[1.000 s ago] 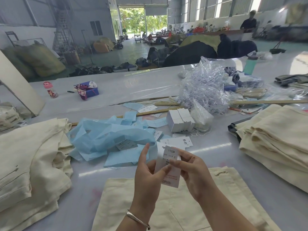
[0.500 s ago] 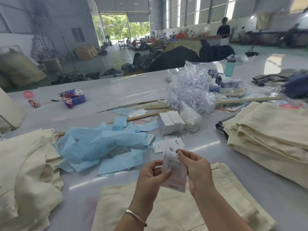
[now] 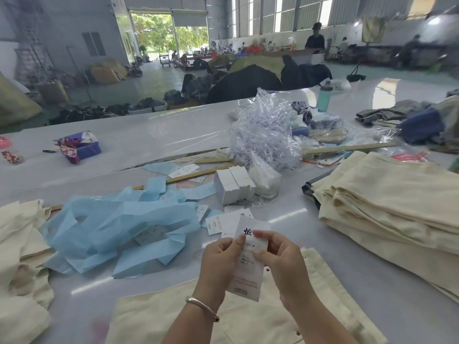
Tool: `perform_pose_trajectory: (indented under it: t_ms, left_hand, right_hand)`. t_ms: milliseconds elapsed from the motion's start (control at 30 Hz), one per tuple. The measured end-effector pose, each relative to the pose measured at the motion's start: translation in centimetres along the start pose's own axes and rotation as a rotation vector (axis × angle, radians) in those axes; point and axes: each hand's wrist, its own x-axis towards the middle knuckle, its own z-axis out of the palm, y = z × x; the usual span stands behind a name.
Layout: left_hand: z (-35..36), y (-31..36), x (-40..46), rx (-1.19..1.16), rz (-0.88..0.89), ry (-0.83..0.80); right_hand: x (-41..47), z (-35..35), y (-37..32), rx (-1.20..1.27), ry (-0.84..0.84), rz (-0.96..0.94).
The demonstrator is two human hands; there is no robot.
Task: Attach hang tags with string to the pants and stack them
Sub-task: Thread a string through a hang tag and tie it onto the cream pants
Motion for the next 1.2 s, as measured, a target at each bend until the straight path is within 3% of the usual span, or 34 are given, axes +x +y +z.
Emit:
perform_pose_trajectory:
  t_ms: [200,500,633,800,1067,1200]
  left_hand:
    - [2.5,-2.0,3.1,0.089,-0.07,-0.054]
    - [4.0,-5.9,9.3,0.154,-0.219,0.233]
    - [3.8,-6.6,10.9,0.086,-0.255,0.373]
    - [2.8,-5.4,12.0,-0.075,-0.408,0.293]
    - [0.8,-6.3,10.6,-0.02,-0.362,0.339]
    - [1.1,-6.1,10.2,-0.066,-0.384,0.313]
  right_hand:
    - [4.6,-3.6,1.4,-0.264,-0.097,0.028]
    - [19.2,-8.8,5.7,-0.725,0.011,0.055]
    - [25.5,-6.7,7.3,-0.86,-0.053,-0.011]
    - [30.4,-2.4,9.2,-0.994,-0.163,0.012]
    - [32.0,-1.4,10.9,-1.357,-0.208,0.038]
    - [31.5,-1.7,10.7,-1.421,-0.257,0.024]
